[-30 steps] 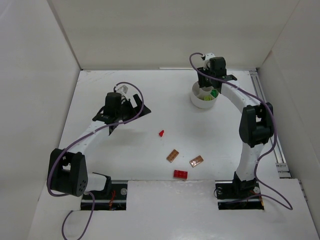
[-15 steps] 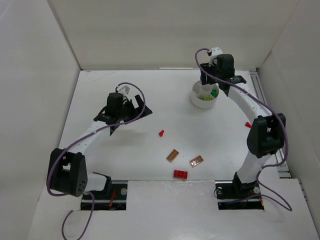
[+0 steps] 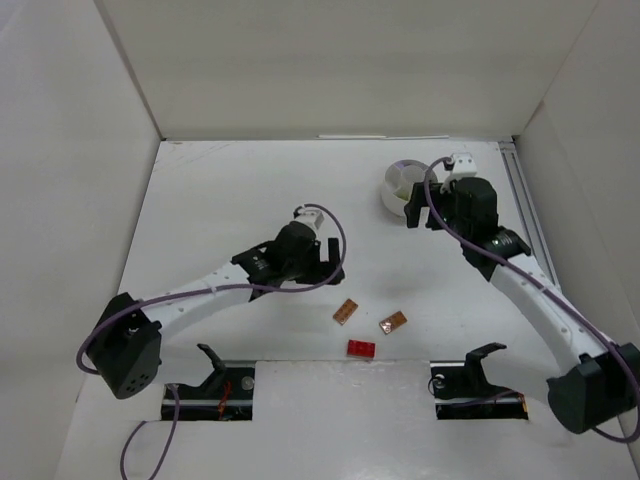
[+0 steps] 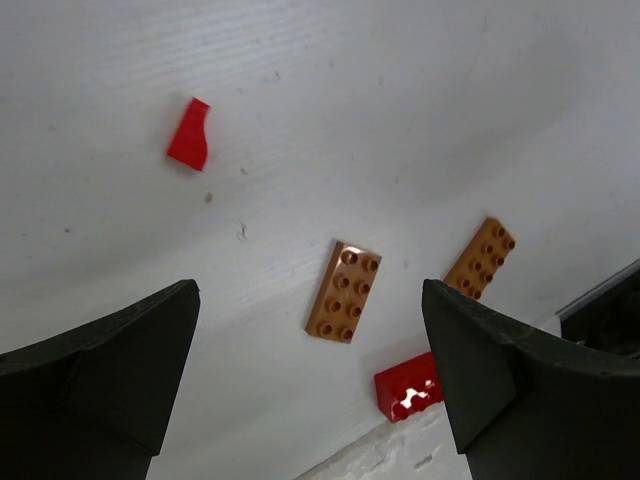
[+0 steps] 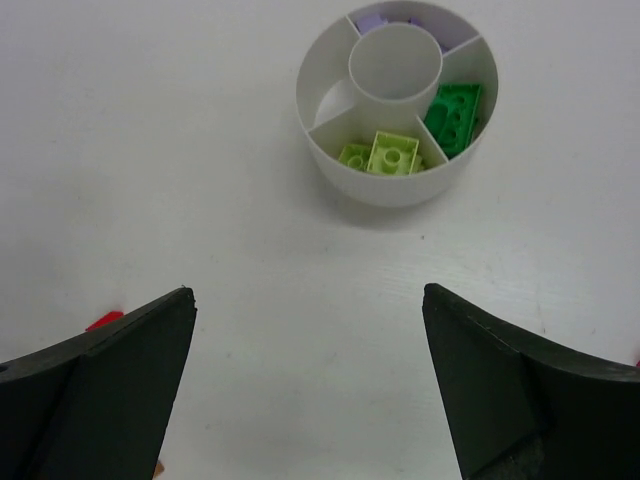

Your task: Sort the legos into containers by color

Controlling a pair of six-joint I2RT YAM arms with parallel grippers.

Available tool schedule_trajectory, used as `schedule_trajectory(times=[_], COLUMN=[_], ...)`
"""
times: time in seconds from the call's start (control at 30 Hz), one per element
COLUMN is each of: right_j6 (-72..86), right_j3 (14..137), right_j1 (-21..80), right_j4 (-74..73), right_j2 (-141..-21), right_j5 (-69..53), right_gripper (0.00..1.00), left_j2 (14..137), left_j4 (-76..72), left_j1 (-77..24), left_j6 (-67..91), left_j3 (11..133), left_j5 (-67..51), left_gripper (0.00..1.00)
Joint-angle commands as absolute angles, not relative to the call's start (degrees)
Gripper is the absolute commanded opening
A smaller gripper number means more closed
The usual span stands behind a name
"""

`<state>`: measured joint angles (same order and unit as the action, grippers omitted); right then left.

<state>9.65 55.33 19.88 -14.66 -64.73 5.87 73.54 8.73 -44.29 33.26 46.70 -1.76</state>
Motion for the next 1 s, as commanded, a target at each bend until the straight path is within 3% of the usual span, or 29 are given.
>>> schedule_trajectory(times=[0.0,0.1,0.17,0.33,0.67,0.73,0.97], right_j6=[14.32,15.12,15.73,16.26,16.26,16.26,16.26], right_j3=[51.17,47.64,46.41,43.77,43.77,44.29,44.82], right_j1=[21.27,22.49,22.5,23.03,23.55,23.55,23.55], right_j4=[-16.08,-18.71,-20.47,-22.41,-25.14,-25.14,-25.14], right_j2=[-57.76,-51.69,-48.88,-41.93,-41.4,-41.4,-40.87], right_j5=[8.51,9.57,9.58,8.44,7.12,7.12,8.17], right_gripper=[1.0,1.0,1.0,1.0,1.0,1.0,1.0], left_j2=[73.91,76.81,78.82,84.45,95.71,96.94,95.11], left_j4=[9.42,5.02,5.09,6.24,7.47,7.47,8.17], left_j1=[-49.65,-52.99,-55.62,-67.21,-69.08,-69.08,-69.61], left_j6=[31.3,28.84,28.83,29.36,30.06,30.06,30.05], left_j3=[45.27,43.95,43.95,45.35,50.09,50.79,50.28], left_j5=[5.19,4.39,6.84,18.44,21.18,21.18,19.6], left_gripper=[0.9,0.77,0.74,0.74,0.67,0.61,0.23])
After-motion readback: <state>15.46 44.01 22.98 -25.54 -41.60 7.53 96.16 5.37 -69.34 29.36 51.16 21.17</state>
